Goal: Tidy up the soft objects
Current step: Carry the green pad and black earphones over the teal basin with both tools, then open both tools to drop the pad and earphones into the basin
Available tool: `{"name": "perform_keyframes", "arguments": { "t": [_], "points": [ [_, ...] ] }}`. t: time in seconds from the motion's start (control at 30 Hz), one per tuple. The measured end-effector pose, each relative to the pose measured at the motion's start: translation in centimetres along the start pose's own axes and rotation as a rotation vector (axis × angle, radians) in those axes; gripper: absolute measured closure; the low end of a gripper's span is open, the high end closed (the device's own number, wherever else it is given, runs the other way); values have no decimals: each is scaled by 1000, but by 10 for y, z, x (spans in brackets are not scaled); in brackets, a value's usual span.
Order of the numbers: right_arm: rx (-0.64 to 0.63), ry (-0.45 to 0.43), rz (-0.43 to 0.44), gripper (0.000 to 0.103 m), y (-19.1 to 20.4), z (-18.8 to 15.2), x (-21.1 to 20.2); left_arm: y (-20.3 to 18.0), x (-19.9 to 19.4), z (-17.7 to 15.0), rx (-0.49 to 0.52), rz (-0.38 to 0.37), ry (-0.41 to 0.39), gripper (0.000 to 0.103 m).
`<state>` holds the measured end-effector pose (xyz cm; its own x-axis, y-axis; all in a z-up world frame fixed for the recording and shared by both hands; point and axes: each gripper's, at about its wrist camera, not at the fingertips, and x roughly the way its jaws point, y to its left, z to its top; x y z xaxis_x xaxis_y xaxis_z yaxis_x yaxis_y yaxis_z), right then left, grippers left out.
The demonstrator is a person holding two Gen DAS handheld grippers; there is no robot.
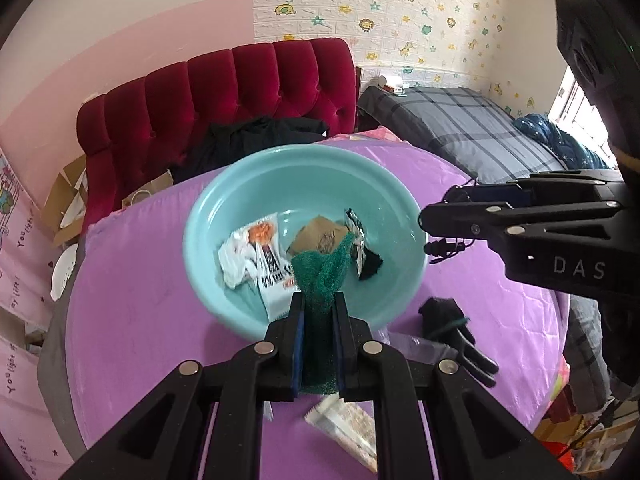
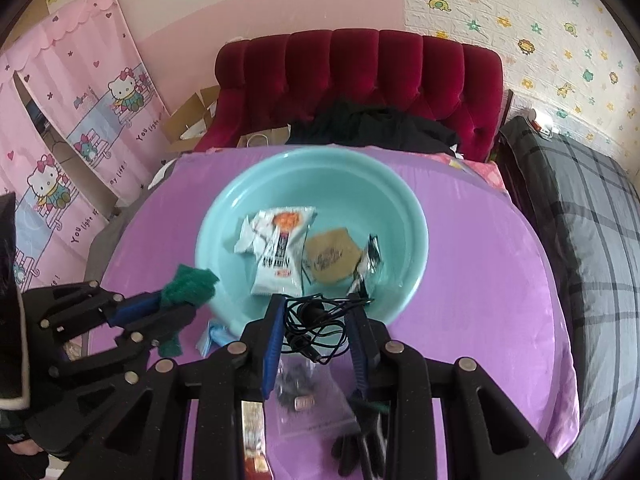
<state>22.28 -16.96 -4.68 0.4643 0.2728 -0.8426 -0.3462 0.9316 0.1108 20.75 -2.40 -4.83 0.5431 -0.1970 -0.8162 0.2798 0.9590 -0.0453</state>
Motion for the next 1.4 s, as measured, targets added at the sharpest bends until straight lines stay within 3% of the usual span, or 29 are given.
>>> {"name": "perform_keyframes", "arguments": {
  "t": [0.67,1.0,1.23,1.33,1.4],
  "points": [
    [99,47,35,69,-32,65,91,25,83,40,-42,-23,35,90],
    [125,95,10,69,-42,69,130,32,125,39,-58,1,70,90],
    [131,115,24,65,-44,71,142,30,124,39,-66,-9,56,88],
    [133,117,23,62,-44,71,142,28,121,38,-64,4,50,71],
    [135,108,19,53,-43,71,139,28,119,38,-69,20,45,39]
  ]
}}
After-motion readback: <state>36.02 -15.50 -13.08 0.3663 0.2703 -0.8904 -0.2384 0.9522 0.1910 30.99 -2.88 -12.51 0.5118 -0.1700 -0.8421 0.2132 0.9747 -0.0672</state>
